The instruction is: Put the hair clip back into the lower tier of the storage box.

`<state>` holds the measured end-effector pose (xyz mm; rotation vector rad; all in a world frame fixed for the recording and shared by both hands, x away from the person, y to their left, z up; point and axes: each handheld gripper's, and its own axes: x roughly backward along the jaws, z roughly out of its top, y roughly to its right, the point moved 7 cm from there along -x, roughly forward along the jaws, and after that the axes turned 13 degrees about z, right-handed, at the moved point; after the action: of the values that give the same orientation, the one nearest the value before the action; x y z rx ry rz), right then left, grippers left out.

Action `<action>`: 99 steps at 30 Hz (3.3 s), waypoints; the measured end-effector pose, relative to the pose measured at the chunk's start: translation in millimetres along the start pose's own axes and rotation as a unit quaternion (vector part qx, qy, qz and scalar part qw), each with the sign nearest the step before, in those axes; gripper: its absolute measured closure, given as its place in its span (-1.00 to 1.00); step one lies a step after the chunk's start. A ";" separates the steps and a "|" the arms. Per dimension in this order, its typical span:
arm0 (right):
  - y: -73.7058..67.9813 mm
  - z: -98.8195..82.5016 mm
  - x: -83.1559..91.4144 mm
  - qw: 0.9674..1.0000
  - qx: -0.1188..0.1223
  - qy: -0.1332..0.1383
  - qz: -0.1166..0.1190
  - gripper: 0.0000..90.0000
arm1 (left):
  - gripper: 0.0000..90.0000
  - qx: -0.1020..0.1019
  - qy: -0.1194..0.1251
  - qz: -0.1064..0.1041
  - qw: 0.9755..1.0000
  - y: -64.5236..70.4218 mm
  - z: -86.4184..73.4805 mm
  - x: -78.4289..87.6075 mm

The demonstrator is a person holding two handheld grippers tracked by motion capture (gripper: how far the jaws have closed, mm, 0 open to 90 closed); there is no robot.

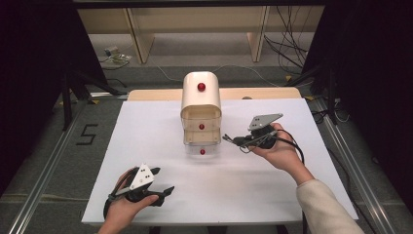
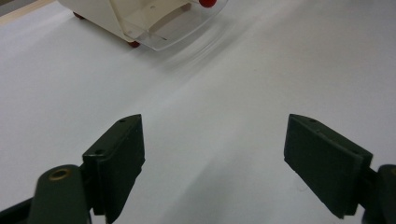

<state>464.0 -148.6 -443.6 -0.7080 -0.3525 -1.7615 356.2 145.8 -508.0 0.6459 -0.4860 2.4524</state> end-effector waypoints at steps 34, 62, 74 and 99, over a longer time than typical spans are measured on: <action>-2.7 16.8 -17.8 1.000 0.007 -0.008 0.010 1.00 | -0.55 0.003 0.003 0.001 1.000 -1.7 1.4 0.9; -3.6 29.2 -29.4 1.000 0.015 -0.020 0.013 1.00 | -0.54 0.002 0.002 0.000 1.000 -2.0 2.2 0.7; -4.6 32.9 -35.5 0.999 0.016 -0.027 0.017 1.00 | -0.54 0.003 0.004 0.002 1.000 -2.9 2.6 1.0; -2.6 44.6 -48.2 0.999 0.021 -0.030 0.017 1.00 | -0.54 0.002 0.004 0.000 1.000 -2.4 2.6 0.2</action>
<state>482.3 -85.6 -438.8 -0.7341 -0.4161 -1.6981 358.4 146.5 -505.3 0.6368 -0.4769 2.4558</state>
